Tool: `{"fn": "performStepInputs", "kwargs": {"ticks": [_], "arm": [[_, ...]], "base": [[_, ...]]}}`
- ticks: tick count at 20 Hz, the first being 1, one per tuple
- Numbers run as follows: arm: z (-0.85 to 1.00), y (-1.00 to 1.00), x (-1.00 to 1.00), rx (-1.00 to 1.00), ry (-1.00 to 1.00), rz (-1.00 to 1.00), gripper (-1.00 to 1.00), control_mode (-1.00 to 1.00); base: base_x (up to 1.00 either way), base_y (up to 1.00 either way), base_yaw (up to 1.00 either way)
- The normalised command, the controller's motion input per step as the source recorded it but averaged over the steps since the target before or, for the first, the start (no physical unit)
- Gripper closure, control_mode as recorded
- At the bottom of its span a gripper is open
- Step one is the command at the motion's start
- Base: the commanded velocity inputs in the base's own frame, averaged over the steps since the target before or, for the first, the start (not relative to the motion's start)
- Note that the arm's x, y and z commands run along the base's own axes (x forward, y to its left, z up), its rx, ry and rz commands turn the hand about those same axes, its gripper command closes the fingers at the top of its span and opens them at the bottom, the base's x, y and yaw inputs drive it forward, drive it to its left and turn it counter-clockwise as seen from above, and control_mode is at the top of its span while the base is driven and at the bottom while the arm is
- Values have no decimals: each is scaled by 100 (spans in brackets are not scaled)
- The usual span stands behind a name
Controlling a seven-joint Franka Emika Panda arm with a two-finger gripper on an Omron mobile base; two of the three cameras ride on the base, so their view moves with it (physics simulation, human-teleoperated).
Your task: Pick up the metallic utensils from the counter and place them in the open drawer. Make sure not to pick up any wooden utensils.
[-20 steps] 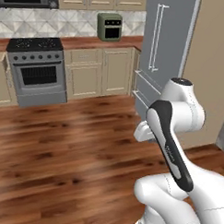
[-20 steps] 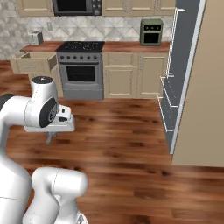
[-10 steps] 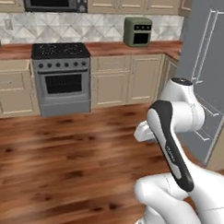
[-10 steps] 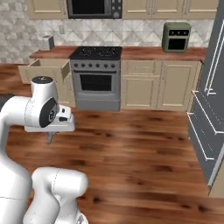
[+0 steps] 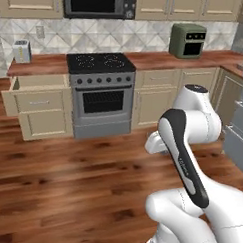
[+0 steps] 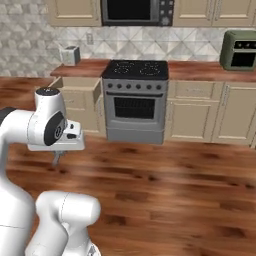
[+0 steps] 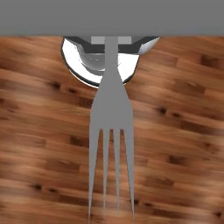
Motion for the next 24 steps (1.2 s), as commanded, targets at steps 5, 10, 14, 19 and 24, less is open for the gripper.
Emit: {"fn": "performStepInputs", "kwargs": {"ticks": [5,10,14,19,24], "arm": [[0,0,0,0,0,0,100,100],[0,0,0,0,0,0,100,100],[0,0,0,0,0,0,100,100],[0,0,0,0,0,0,100,100],[0,0,0,0,0,0,100,100]], "base": [[100,-8,19],[100,-50,29],[100,-36,45],[100,-30,63],[100,-38,67]]}}
